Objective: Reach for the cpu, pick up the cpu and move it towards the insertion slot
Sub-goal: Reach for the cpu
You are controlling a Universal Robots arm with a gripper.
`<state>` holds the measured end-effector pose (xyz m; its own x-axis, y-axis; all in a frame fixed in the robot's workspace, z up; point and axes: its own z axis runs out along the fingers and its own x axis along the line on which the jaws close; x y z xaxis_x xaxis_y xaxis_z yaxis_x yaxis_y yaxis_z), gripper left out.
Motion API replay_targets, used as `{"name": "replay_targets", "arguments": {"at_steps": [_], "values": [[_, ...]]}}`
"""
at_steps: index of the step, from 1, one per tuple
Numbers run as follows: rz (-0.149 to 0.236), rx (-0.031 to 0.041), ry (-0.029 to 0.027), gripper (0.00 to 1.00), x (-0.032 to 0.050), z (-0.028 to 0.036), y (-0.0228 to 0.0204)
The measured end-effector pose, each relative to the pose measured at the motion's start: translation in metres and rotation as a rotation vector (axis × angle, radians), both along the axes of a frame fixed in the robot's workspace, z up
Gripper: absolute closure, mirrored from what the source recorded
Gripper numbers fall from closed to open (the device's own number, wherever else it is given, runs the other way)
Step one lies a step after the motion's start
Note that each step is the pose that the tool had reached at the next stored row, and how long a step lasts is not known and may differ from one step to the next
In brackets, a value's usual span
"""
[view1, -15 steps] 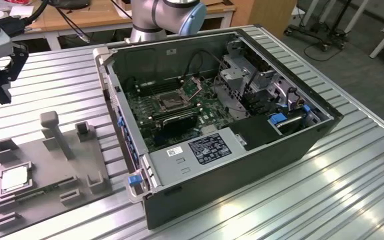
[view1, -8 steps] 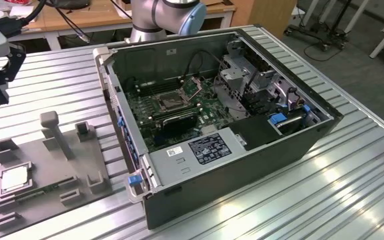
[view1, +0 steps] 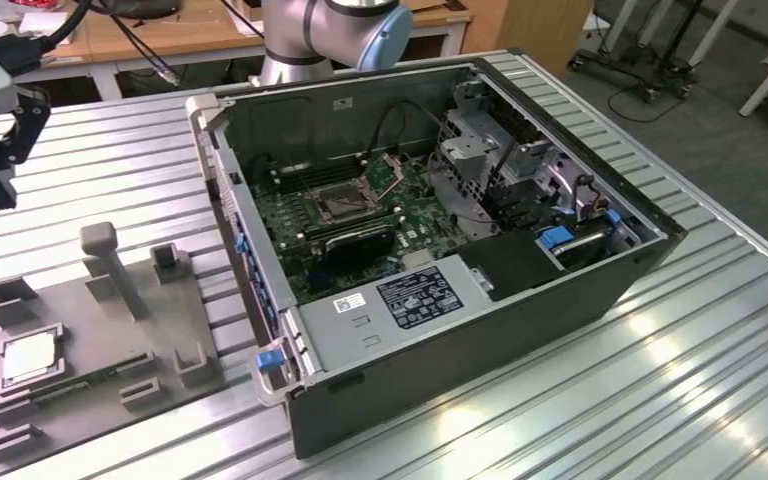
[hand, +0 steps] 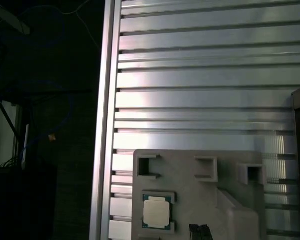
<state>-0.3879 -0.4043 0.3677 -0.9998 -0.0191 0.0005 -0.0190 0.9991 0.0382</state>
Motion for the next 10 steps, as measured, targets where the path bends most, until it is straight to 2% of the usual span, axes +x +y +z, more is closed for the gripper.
{"name": "replay_targets", "arguments": {"at_steps": [10], "values": [[0.0, 0.0, 0.0004, 0.89, -0.0019, -0.0006, 0.0]]}}
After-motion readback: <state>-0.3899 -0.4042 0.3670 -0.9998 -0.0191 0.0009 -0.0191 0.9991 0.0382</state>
